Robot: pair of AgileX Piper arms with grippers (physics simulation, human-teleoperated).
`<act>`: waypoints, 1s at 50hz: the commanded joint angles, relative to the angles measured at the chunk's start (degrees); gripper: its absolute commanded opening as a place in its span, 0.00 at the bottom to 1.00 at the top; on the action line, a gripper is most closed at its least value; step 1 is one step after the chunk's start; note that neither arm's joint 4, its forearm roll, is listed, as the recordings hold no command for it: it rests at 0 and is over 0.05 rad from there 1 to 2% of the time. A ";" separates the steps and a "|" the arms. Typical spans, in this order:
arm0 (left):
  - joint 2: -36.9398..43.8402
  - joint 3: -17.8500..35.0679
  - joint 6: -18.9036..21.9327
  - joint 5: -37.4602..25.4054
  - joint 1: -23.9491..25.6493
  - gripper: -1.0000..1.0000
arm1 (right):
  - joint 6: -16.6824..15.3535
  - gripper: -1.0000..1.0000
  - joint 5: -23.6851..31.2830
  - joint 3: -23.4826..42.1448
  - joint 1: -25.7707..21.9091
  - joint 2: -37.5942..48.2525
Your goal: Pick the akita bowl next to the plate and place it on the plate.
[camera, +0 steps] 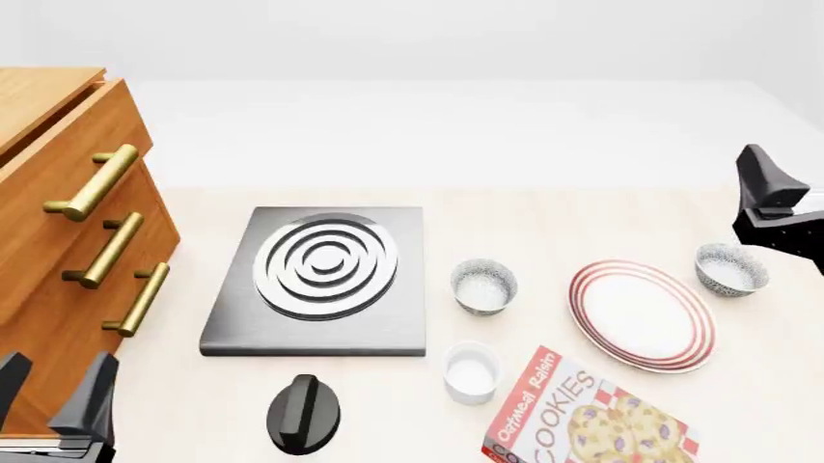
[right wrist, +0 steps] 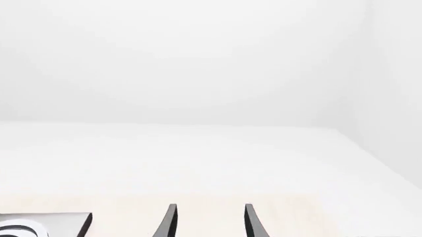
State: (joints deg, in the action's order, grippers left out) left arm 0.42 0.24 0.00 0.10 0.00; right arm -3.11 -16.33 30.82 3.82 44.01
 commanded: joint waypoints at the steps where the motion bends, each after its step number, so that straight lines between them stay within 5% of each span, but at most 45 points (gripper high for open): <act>1: 0.00 0.00 0.00 0.00 0.00 1.00 | -0.43 1.00 -1.94 1.03 0.68 3.84; 30: 0.00 0.00 0.00 0.00 0.00 1.00 | -3.07 1.00 -6.28 4.49 3.85 13.81; 50: 0.00 0.00 0.00 0.00 0.00 1.00 | -2.06 1.00 -6.53 6.07 6.38 17.02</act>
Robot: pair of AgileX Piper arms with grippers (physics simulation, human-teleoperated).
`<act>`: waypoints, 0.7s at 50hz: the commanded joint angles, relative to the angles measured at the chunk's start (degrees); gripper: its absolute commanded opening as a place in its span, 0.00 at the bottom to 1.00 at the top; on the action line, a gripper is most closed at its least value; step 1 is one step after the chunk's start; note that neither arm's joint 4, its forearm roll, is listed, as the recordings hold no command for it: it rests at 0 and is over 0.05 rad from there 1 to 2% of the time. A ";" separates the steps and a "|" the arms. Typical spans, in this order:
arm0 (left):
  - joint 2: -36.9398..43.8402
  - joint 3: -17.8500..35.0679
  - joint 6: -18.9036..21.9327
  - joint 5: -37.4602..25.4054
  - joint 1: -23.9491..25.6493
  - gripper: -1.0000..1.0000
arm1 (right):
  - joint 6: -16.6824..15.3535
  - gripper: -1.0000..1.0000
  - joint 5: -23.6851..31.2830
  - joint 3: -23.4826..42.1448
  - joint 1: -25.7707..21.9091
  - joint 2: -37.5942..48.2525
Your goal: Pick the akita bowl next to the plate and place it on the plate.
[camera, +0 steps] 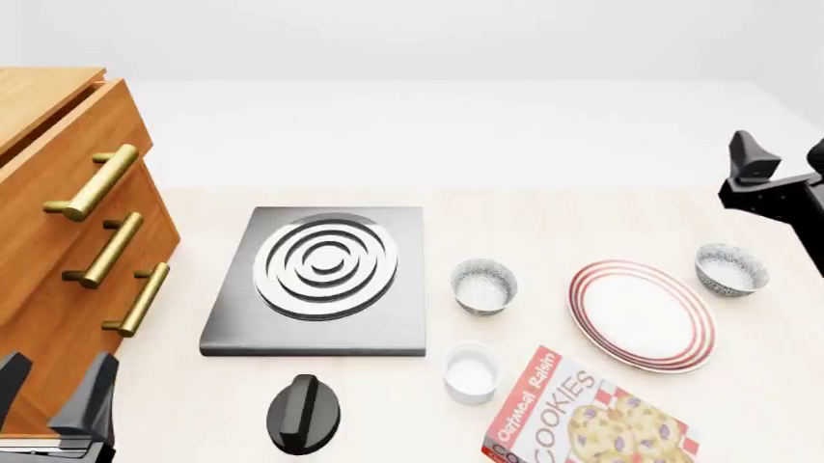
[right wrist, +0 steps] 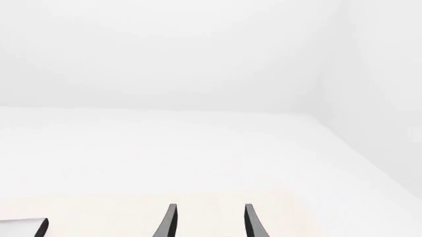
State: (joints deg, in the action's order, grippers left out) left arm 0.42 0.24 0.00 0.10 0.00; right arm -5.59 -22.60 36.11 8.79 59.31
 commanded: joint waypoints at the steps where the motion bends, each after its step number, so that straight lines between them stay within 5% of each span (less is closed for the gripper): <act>1: 0.00 0.00 0.00 0.00 0.00 1.00 | 0.48 1.00 -0.20 0.87 1.60 1.82; 35: 0.00 0.00 0.00 0.00 0.00 1.00 | 2.64 1.00 -0.59 0.34 6.89 3.10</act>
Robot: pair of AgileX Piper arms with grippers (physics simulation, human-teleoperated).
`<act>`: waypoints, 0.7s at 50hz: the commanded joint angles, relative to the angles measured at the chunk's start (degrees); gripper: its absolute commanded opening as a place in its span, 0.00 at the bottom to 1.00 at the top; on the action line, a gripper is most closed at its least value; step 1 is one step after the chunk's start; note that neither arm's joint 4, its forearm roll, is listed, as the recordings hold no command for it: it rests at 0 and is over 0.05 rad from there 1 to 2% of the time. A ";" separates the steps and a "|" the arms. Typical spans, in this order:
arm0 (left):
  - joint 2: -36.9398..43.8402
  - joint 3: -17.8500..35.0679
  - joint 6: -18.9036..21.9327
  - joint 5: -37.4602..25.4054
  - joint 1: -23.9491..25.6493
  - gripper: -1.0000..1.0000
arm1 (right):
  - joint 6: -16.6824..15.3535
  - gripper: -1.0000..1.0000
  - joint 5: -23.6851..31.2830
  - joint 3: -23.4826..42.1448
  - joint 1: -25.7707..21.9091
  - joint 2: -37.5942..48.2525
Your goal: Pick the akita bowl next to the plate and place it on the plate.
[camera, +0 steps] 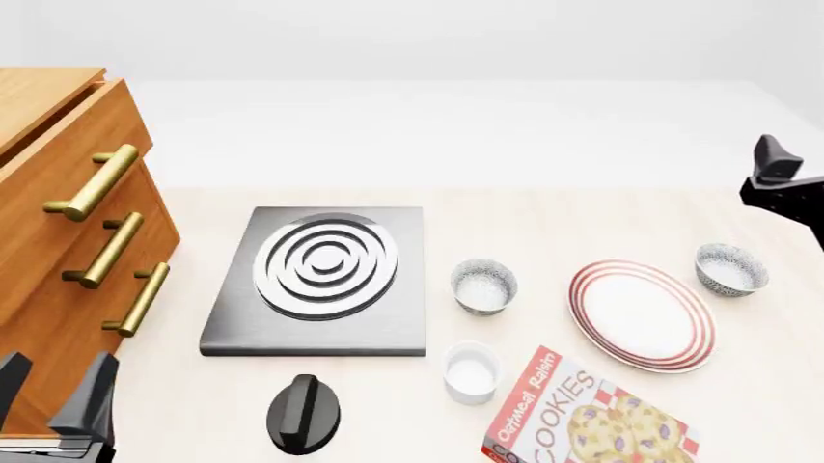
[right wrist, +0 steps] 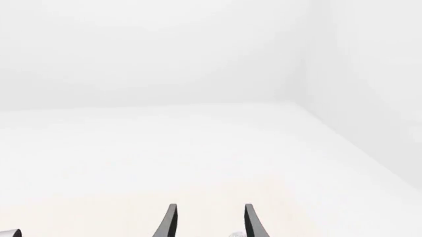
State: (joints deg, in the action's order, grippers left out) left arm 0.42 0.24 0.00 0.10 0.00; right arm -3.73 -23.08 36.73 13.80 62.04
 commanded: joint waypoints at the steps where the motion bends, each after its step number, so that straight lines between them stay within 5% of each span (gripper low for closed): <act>1: 0.00 0.00 0.00 0.00 0.00 1.00 | 0.78 1.00 -0.11 -0.28 1.88 0.36; 35: 0.00 0.00 0.00 0.00 0.00 1.00 | 2.39 1.00 -0.87 -0.56 6.97 2.63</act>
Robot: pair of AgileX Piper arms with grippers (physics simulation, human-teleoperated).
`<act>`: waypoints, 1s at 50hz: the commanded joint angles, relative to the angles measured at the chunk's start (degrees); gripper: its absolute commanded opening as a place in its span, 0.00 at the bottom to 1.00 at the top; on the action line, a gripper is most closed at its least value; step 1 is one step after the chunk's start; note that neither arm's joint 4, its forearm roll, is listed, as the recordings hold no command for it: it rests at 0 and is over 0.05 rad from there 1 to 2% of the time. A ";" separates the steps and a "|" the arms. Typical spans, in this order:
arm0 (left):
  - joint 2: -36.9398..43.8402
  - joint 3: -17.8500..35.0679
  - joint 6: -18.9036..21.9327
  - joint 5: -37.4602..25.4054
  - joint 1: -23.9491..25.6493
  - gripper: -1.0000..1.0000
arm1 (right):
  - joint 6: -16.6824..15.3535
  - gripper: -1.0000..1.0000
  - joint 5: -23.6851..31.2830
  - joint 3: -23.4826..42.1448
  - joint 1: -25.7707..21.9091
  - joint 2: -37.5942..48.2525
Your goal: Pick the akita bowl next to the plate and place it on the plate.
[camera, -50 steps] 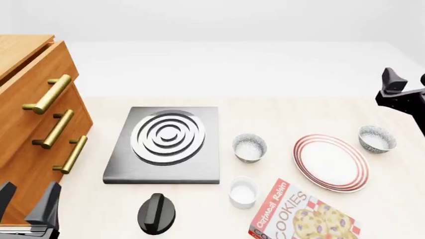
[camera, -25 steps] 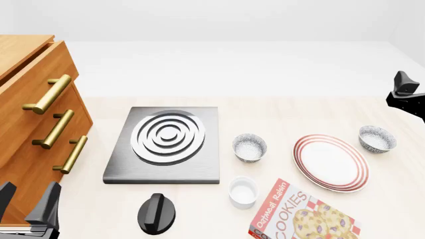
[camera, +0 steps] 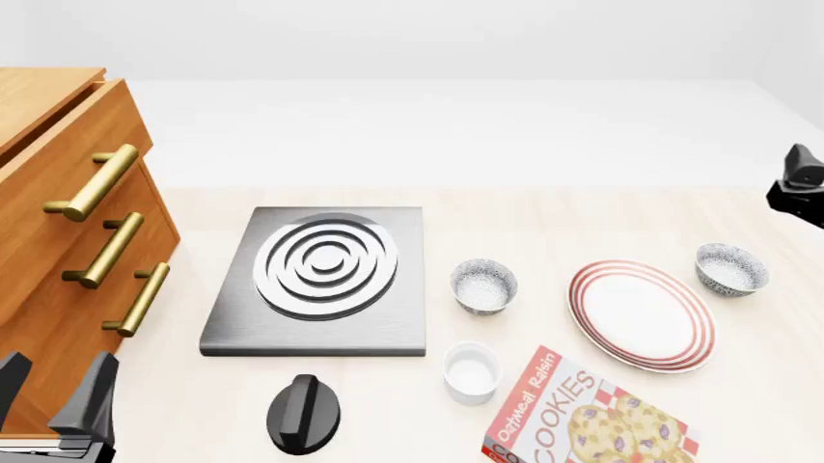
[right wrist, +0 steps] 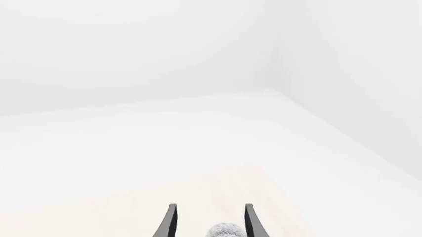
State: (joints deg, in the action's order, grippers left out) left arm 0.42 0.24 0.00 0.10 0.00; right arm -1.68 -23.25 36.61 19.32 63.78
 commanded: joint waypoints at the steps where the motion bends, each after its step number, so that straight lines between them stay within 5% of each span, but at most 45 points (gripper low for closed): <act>1: 0.00 0.00 0.00 0.00 0.00 1.00 | 0.39 1.00 -0.77 -0.47 1.57 0.99; 50: 0.00 0.00 0.00 0.00 0.00 1.00 | 2.28 1.00 -3.71 -1.91 8.26 5.23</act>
State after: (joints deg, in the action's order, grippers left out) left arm 0.42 0.24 0.00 0.10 0.00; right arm 0.32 -26.60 34.84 26.66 68.40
